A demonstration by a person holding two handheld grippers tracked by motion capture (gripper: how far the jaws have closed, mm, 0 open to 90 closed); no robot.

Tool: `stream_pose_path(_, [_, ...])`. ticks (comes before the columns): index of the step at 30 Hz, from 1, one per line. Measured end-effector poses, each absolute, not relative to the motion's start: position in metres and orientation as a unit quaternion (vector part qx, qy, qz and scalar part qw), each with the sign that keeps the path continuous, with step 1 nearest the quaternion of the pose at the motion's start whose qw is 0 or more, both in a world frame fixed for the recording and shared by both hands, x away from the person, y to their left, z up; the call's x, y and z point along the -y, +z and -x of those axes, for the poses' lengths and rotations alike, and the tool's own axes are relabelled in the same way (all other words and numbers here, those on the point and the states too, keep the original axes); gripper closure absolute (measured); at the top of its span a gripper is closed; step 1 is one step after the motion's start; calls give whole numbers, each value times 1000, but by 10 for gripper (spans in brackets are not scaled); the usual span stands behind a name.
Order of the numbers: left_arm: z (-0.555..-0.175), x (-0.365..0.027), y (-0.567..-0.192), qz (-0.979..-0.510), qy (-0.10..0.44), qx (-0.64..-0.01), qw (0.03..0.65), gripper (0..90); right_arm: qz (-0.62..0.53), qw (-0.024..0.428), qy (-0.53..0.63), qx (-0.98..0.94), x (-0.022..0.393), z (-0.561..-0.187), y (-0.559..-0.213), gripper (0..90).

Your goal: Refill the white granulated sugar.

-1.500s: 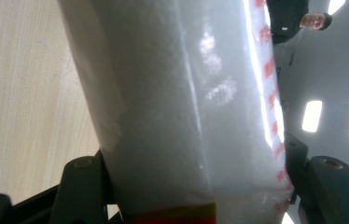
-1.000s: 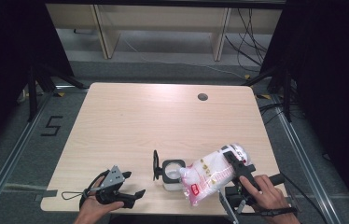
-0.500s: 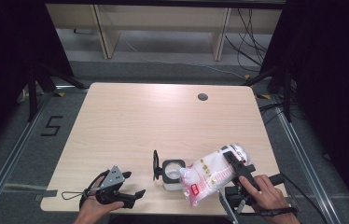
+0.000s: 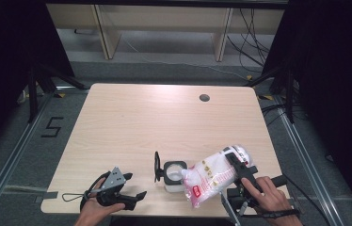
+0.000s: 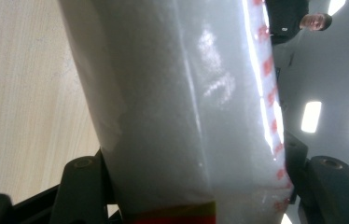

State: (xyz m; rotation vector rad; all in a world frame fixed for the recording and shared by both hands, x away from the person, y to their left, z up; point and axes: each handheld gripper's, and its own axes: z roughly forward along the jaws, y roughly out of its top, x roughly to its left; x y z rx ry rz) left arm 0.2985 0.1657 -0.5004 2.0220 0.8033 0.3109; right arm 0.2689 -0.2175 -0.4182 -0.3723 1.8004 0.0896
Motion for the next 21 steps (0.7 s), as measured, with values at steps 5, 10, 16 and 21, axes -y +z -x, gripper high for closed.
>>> stream_pose_path(5, [-299,-166,-501,-820,127,-325,455,154,162,611,39,-774,218,-268,-418,405])
stream_pose_path(10, [-298,-166,-500,-820,127,-326,453,154,184,614,27,-767,216,-268,-416,406])
stream_pose_path(16, [-299,-166,-501,-820,126,-325,454,153,177,611,29,-771,216,-268,-417,406])
stream_pose_path(21, [-298,-166,-500,-820,127,-326,453,154,173,604,21,-778,215,-267,-419,407])
